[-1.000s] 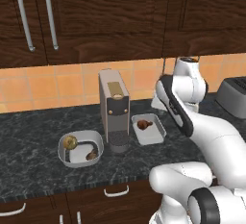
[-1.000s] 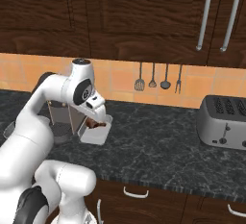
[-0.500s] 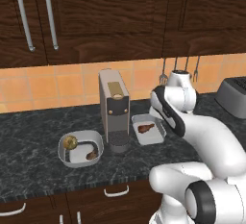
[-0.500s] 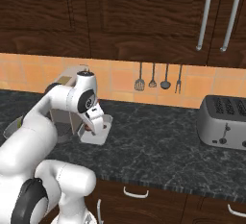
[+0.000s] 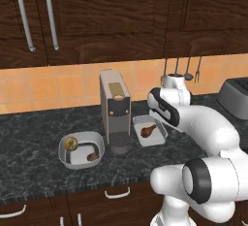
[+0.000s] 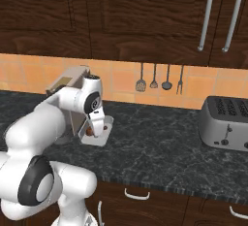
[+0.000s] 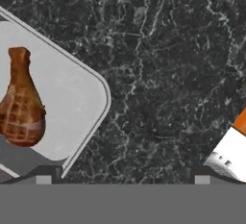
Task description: Take the meat container that has the chicken drumstick and place it on the second highest rack of the freezer. Then take the vegetable container that has the onion and mushroom and place it on the highest rack of the freezer.
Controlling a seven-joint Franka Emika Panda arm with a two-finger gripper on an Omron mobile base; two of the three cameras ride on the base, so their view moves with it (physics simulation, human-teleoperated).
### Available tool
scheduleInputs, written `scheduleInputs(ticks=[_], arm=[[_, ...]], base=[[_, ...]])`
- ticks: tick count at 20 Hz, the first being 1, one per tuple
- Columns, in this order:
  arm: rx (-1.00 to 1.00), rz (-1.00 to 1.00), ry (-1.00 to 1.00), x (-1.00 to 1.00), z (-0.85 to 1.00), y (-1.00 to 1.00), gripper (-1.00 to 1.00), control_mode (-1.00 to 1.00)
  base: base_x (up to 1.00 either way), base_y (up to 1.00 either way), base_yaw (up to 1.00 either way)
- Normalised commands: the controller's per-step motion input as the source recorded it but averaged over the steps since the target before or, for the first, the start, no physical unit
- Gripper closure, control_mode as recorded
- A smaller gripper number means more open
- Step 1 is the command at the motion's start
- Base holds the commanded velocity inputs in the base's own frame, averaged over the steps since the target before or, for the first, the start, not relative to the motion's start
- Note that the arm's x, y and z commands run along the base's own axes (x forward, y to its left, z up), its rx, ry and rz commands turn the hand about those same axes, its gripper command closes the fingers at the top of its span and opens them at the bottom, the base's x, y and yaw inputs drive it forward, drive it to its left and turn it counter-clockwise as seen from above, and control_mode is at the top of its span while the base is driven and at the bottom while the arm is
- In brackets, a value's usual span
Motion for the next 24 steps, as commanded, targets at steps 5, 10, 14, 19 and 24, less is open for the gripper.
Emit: scheduleInputs(ticks=[5,10,14,19,24], arm=[[0.00,-0.11,0.00,0.14,-0.42,0.00,-1.00,-1.00],[0.00,-0.11,0.00,0.10,-0.42,0.00,-1.00,-1.00],[0.00,-0.11,0.00,0.21,-0.33,0.00,-1.00,-1.00],[0.00,-0.09,0.00,0.13,-0.25,0.00,-1.00,-1.00],[0.00,-0.07,0.00,0.00,-0.22,0.01,-1.00,-1.00]], base=[[0.00,0.00,0.00],[0.00,0.00,0.00],[0.00,0.00,0.00],[0.00,0.00,0.00],[0.00,0.00,0.00]])
